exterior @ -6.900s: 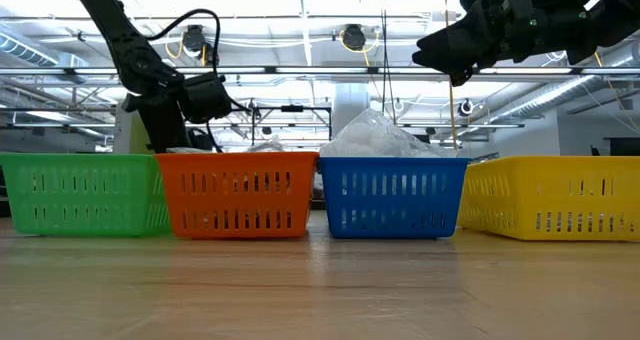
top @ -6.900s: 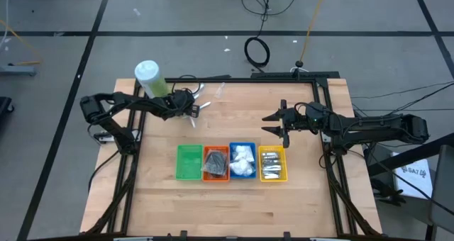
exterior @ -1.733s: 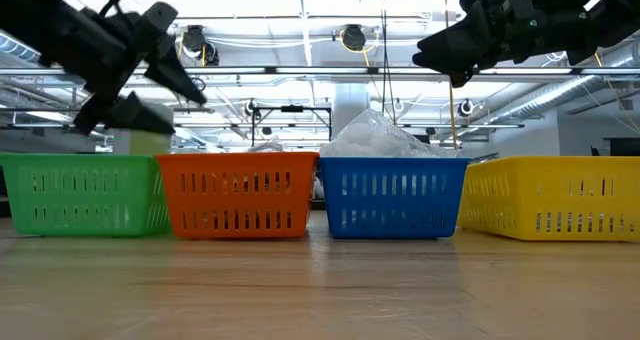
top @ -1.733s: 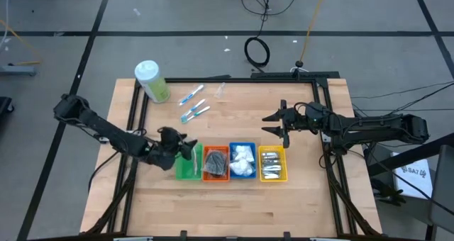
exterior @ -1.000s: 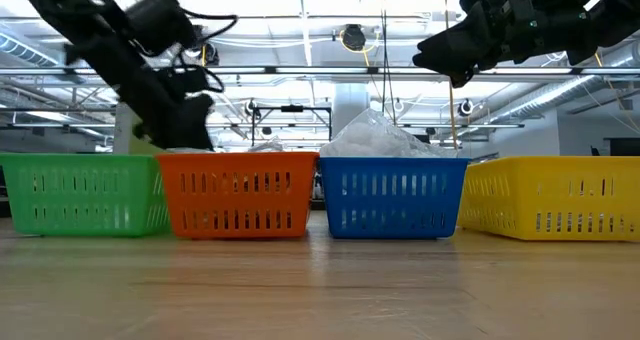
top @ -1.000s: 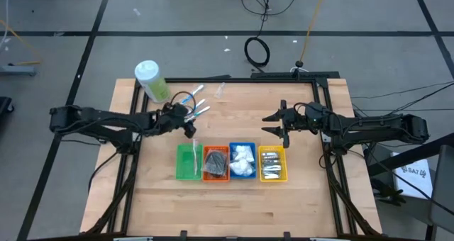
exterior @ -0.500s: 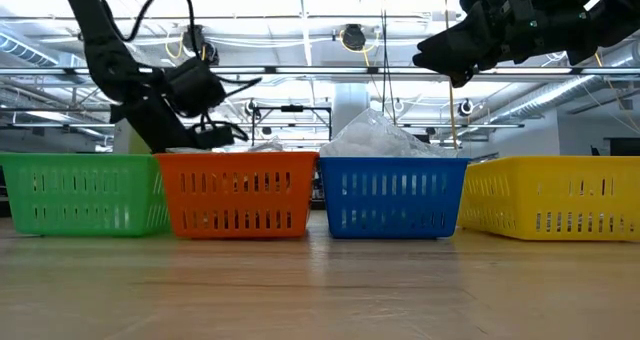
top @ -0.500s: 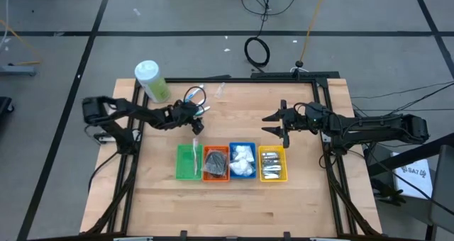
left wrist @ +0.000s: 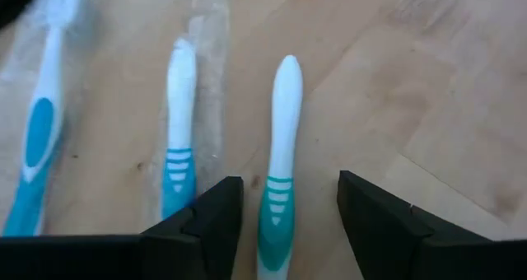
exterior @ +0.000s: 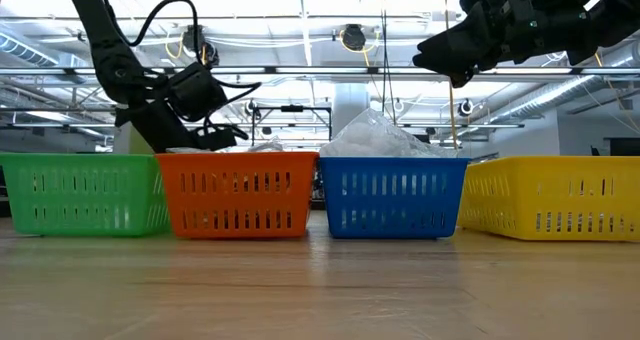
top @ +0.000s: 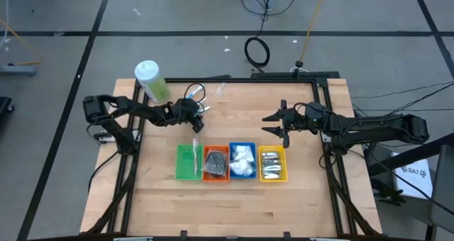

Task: Pick & Place Travel size toiletries
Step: Put the blue toothbrush into the green basket

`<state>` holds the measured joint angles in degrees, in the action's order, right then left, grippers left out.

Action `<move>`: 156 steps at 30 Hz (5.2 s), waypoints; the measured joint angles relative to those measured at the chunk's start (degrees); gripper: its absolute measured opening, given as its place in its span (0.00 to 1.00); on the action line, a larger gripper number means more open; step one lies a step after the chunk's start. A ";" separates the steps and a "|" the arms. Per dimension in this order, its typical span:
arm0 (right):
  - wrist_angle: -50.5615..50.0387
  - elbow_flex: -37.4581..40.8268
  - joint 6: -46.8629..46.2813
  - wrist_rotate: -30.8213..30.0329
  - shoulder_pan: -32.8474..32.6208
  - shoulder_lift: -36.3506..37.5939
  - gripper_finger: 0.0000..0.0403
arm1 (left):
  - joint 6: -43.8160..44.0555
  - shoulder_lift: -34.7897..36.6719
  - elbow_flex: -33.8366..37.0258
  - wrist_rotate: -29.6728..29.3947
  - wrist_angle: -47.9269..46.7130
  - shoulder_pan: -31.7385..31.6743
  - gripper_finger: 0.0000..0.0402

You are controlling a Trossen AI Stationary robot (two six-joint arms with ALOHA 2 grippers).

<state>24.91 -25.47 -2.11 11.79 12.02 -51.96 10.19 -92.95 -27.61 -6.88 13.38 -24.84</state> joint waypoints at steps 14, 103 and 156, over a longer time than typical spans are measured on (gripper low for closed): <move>-0.21 0.00 0.24 0.01 0.00 0.00 0.38 | -1.11 -0.04 0.23 3.28 -0.56 -0.13 0.06; 0.07 0.02 -0.35 0.26 -0.01 -0.02 0.38 | 11.53 29.59 4.71 -60.54 20.94 49.60 0.69; 0.02 0.02 0.02 -0.17 0.01 -0.02 0.38 | 11.95 11.01 4.54 -5.65 -10.87 -3.21 0.45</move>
<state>24.93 -25.45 -2.09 11.62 12.03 -51.99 22.14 -81.94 -23.06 -12.52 2.50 -28.05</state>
